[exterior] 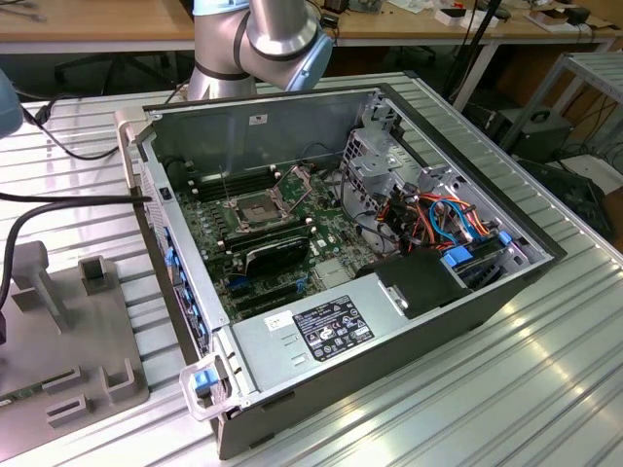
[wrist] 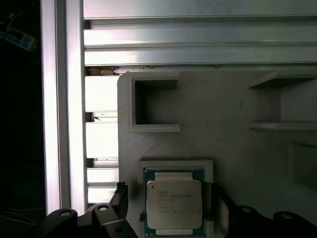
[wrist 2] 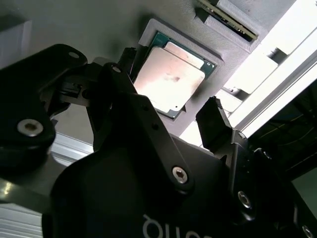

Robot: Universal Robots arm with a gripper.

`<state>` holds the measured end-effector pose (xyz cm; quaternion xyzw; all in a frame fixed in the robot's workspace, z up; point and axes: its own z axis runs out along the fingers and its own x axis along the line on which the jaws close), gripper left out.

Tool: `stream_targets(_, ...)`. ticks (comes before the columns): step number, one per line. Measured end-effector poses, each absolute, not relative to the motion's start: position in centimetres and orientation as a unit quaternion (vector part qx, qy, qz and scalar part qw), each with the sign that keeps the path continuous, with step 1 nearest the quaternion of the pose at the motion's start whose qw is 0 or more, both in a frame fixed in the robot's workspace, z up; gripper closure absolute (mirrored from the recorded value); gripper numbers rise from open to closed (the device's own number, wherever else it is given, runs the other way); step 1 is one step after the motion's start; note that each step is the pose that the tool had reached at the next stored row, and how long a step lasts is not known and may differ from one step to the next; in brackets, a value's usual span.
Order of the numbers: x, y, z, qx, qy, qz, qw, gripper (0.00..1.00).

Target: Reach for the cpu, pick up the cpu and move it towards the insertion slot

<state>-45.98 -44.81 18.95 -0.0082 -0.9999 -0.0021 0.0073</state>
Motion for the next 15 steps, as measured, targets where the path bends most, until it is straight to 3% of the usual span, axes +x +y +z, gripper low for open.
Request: stream_targets(15,-45.97,-44.81,18.95,-0.008,-1.0,-0.002,0.007,0.23)
